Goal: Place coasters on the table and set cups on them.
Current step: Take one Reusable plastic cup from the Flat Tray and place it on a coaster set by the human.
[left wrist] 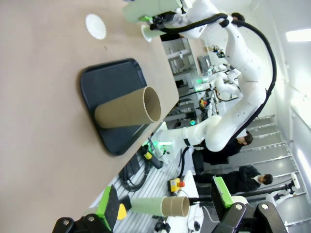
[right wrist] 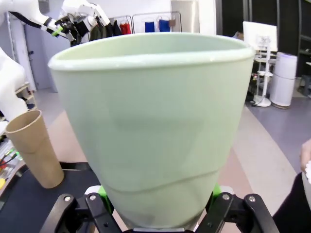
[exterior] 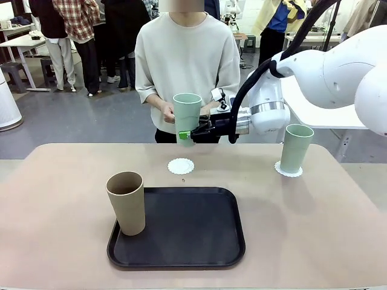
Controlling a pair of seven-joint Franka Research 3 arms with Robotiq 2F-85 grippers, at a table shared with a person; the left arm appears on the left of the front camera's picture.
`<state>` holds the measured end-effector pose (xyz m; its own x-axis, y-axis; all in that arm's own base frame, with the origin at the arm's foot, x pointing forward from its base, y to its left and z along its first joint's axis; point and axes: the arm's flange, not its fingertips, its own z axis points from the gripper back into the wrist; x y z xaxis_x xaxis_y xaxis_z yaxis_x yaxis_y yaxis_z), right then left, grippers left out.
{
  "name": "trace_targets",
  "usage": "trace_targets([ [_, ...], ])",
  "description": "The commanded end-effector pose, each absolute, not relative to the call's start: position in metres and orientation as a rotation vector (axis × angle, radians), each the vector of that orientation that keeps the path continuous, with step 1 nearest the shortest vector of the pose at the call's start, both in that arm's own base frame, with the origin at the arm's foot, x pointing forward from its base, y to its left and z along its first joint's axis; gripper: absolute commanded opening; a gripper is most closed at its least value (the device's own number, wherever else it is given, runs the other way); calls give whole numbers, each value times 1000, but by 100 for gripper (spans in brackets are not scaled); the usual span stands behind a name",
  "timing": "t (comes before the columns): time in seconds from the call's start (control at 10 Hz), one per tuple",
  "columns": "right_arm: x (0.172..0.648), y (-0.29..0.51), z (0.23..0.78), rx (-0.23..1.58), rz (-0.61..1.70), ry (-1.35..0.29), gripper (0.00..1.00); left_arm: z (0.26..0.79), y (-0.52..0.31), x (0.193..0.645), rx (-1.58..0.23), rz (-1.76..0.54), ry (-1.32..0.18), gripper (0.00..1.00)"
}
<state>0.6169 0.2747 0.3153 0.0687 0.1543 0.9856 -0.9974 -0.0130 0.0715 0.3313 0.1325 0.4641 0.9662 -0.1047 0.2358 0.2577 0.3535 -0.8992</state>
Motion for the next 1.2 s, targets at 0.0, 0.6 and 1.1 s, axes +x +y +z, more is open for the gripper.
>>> trace_targets([
  [0.0,620,278,303,1173,1222,-1112,80,466,134,330,-1199,-240,-154,100],
  [0.6,624,299,282,1182,1232,-1093,80,466,134,330,-1199,-240,-154,100],
  [1.1,629,303,265,1181,1225,-1064,80,466,134,330,-1199,-240,-154,100],
])
